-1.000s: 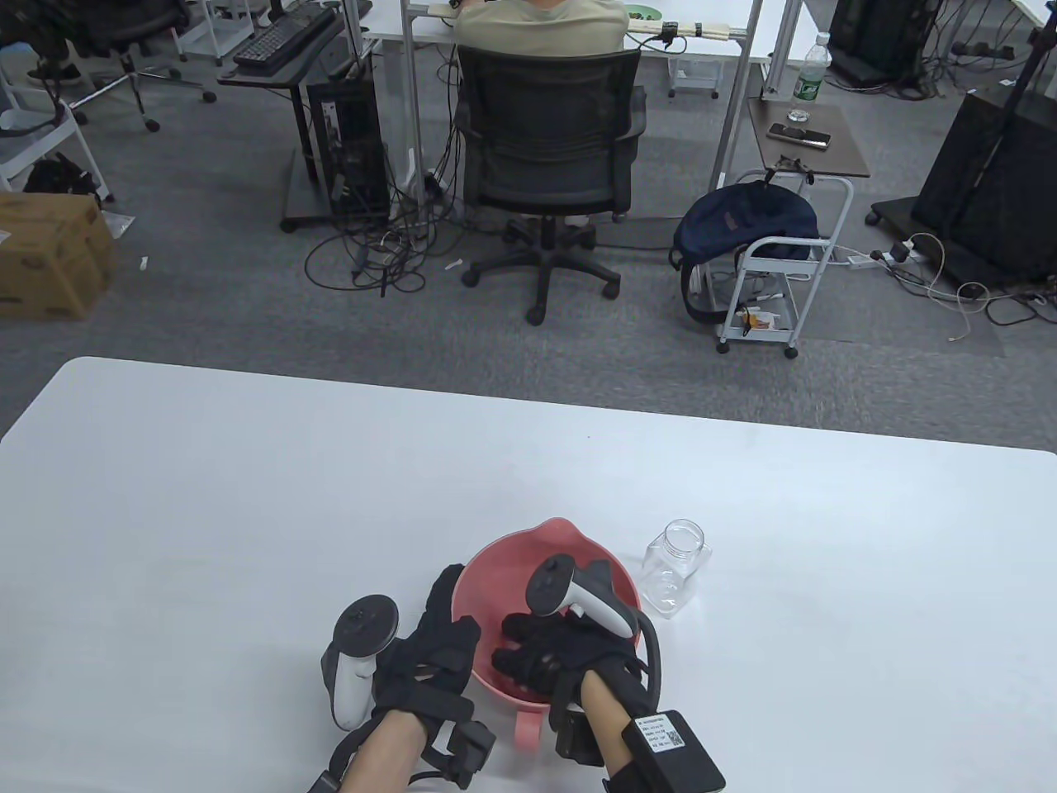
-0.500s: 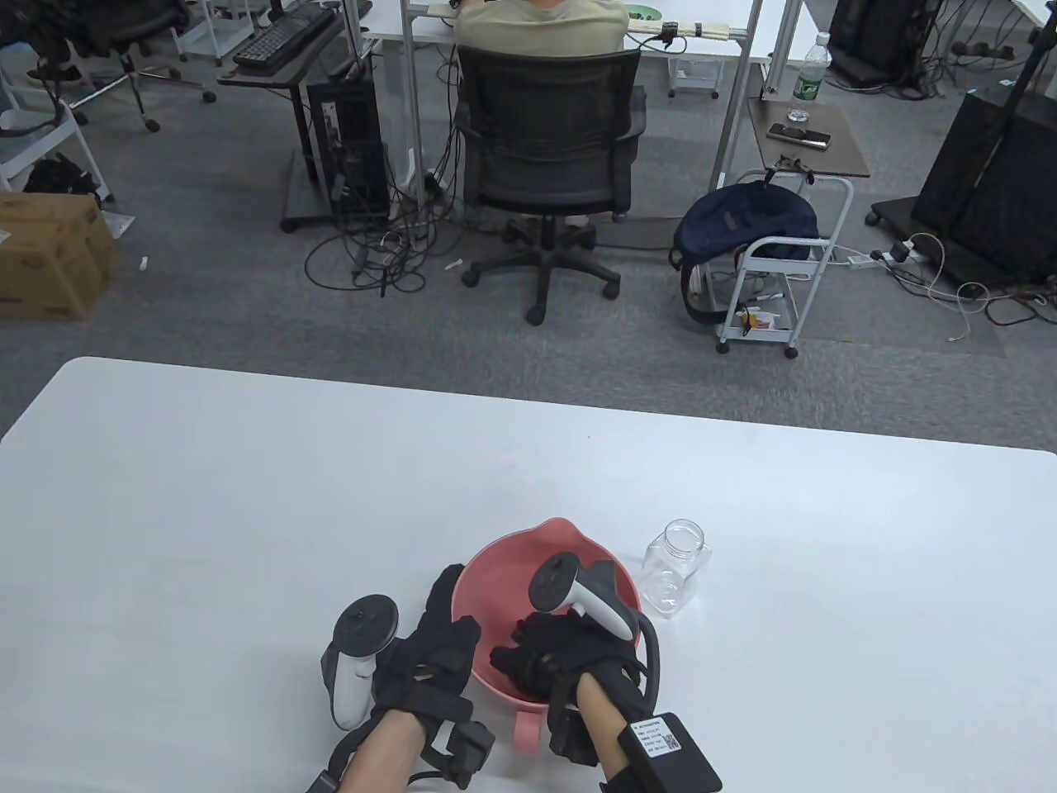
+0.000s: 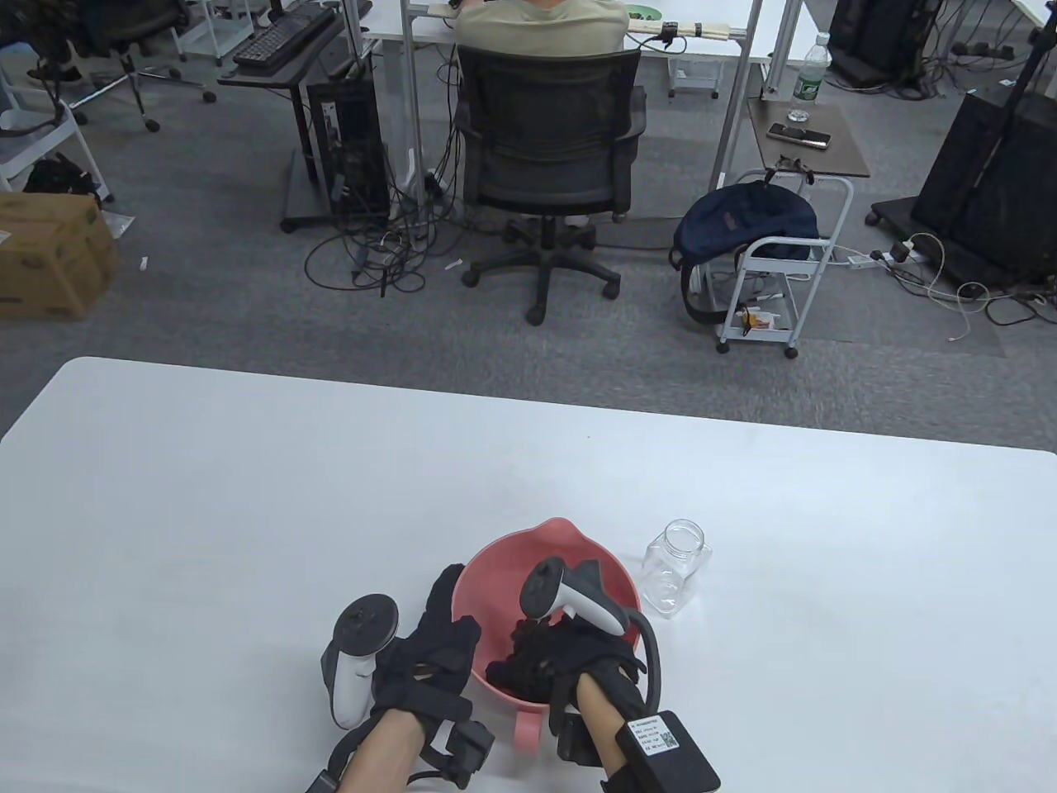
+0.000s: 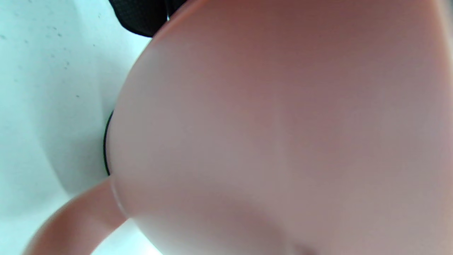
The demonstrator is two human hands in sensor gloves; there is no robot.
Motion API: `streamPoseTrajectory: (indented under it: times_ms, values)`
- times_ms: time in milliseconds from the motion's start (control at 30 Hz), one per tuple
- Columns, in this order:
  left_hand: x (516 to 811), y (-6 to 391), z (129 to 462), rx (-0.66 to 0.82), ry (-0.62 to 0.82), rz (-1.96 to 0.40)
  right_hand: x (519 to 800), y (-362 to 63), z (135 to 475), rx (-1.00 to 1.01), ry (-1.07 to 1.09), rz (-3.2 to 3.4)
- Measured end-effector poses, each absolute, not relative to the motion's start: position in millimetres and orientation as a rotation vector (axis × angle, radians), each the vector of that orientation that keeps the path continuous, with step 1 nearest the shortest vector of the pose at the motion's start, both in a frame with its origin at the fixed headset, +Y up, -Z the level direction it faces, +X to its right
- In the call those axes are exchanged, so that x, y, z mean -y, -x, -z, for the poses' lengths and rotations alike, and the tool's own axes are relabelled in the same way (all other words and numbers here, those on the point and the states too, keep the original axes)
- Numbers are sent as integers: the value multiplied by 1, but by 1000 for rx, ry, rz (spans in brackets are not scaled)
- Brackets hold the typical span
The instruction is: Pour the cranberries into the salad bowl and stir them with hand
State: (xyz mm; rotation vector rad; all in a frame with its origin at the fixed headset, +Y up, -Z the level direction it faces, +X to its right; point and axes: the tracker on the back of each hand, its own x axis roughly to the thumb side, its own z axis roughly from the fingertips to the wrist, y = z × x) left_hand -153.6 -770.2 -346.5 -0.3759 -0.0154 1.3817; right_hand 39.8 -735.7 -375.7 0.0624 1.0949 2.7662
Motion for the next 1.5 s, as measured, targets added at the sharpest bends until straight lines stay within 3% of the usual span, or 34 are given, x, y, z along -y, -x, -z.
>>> streamPoseTrajectory:
  times_ms: [1500]
  values:
    - [770, 154, 346, 18, 385, -1386, 736, -41, 378, -1052, -57, -2719]
